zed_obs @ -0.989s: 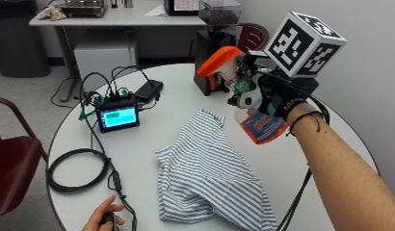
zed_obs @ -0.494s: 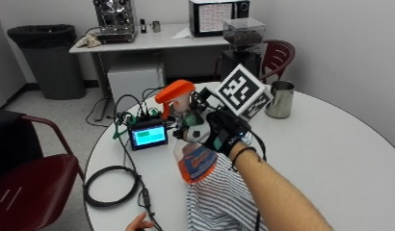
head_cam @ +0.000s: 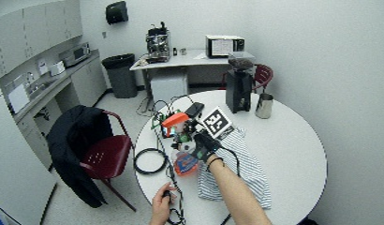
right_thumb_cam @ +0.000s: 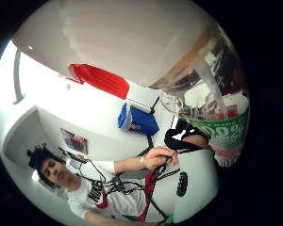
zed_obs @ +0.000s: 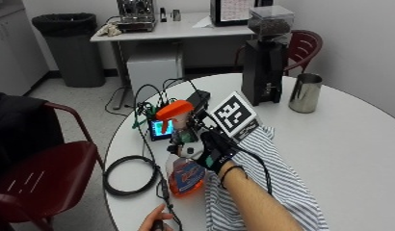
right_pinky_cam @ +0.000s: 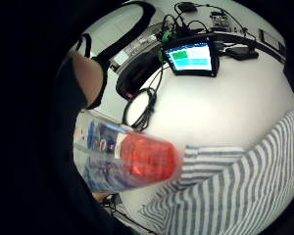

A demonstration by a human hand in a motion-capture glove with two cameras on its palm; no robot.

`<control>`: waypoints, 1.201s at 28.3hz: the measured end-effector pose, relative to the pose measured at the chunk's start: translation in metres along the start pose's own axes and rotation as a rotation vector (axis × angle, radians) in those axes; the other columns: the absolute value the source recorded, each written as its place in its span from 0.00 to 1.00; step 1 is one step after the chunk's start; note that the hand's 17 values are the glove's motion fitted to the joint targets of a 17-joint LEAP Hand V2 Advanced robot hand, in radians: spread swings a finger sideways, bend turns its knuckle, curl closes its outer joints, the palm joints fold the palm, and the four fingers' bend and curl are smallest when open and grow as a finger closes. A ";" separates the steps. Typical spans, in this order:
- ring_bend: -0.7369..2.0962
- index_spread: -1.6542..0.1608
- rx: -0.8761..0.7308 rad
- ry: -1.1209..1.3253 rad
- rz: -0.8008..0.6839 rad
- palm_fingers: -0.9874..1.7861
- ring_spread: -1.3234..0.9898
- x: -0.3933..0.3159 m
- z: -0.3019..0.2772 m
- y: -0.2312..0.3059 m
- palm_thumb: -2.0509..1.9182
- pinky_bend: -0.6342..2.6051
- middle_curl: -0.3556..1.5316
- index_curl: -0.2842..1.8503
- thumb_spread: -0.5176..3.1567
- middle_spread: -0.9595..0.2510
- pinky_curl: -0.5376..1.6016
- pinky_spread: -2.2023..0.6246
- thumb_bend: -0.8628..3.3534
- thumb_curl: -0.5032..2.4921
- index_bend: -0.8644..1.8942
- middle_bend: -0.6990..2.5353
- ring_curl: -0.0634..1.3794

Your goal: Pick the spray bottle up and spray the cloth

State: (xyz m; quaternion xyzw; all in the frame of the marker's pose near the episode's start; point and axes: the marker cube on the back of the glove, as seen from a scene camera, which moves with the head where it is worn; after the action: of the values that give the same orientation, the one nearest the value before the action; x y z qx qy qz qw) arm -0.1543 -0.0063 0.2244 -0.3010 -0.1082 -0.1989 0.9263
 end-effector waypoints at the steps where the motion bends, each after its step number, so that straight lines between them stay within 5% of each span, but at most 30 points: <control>1: 0.44 0.77 0.005 -0.008 -0.004 0.75 0.50 0.002 -0.001 0.000 0.77 0.30 0.45 0.28 0.30 0.67 0.43 0.74 0.20 0.39 0.36 0.31 0.35; 9: 0.44 0.77 0.000 0.003 -0.030 0.75 0.49 0.008 -0.003 0.000 0.76 0.29 0.46 0.27 0.32 0.67 0.43 0.75 0.20 0.39 0.35 0.32 0.35; 17: 0.42 0.75 0.044 -0.020 -0.049 0.62 0.51 -0.013 -0.024 0.001 0.71 0.28 0.45 0.24 0.36 0.68 0.43 0.81 0.19 0.34 0.31 0.34 0.35; 29: 0.44 0.73 0.270 0.003 -0.006 0.63 0.52 -0.059 -0.160 0.044 0.70 0.29 0.44 0.21 0.38 0.68 0.42 0.83 0.20 0.32 0.33 0.35 0.33; 34: 0.44 0.73 0.303 0.126 0.064 0.64 0.53 -0.013 -0.192 0.092 0.70 0.28 0.44 0.21 0.38 0.67 0.42 0.83 0.20 0.31 0.34 0.36 0.33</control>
State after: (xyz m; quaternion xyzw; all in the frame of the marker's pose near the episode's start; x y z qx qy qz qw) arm -0.1103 -0.0495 0.0198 -0.1483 -0.0691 -0.1691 0.9719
